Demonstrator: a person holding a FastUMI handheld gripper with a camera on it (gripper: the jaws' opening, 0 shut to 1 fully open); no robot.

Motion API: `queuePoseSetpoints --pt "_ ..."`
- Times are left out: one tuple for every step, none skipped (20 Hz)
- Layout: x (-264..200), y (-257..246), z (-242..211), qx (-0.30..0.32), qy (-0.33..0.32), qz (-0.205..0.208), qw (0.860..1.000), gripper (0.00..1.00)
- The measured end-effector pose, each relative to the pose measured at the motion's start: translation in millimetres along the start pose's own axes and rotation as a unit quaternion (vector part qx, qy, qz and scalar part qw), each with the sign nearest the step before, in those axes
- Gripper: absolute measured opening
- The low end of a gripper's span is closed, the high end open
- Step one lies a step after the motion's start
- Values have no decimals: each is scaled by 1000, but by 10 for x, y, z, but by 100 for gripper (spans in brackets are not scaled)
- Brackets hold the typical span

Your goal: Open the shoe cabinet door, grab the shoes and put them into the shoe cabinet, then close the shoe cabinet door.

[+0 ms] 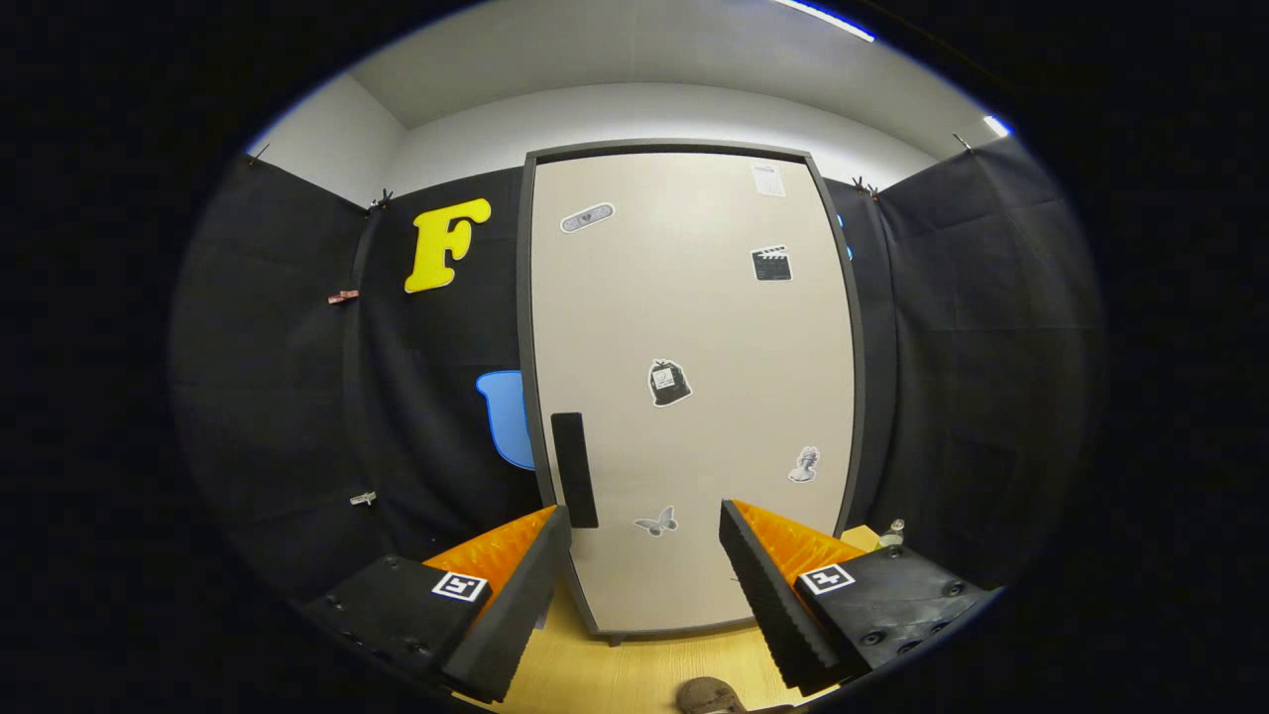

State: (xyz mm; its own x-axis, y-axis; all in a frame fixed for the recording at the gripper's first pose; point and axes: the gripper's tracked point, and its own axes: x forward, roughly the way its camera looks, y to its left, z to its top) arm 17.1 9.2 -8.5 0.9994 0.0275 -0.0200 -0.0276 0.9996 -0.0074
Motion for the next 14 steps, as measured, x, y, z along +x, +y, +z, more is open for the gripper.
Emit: queuePoseSetpoints --pt "51 43 -12 0 0 5 1000 98" --pt "103 83 -23 0 1 9 1000 98" --pt "167 118 -43 1 3 12 1000 98" --pt "230 163 -71 3 6 14 1000 98" --pt "303 212 -92 6 8 18 1000 98" --pt "383 259 -109 9 9 22 1000 98" --pt "464 313 -133 12 10 25 1000 98" --pt "550 359 -155 13 11 27 999 98" --pt "648 391 -186 14 14 26 999 98" --pt "751 426 -216 14 16 26 999 98" --pt "856 463 -253 13 19 26 999 98" --pt "969 487 -290 11 22 24 999 98" --pt "1081 509 -332 11 24 24 999 98" --pt "1183 535 -369 10 27 24 999 98"
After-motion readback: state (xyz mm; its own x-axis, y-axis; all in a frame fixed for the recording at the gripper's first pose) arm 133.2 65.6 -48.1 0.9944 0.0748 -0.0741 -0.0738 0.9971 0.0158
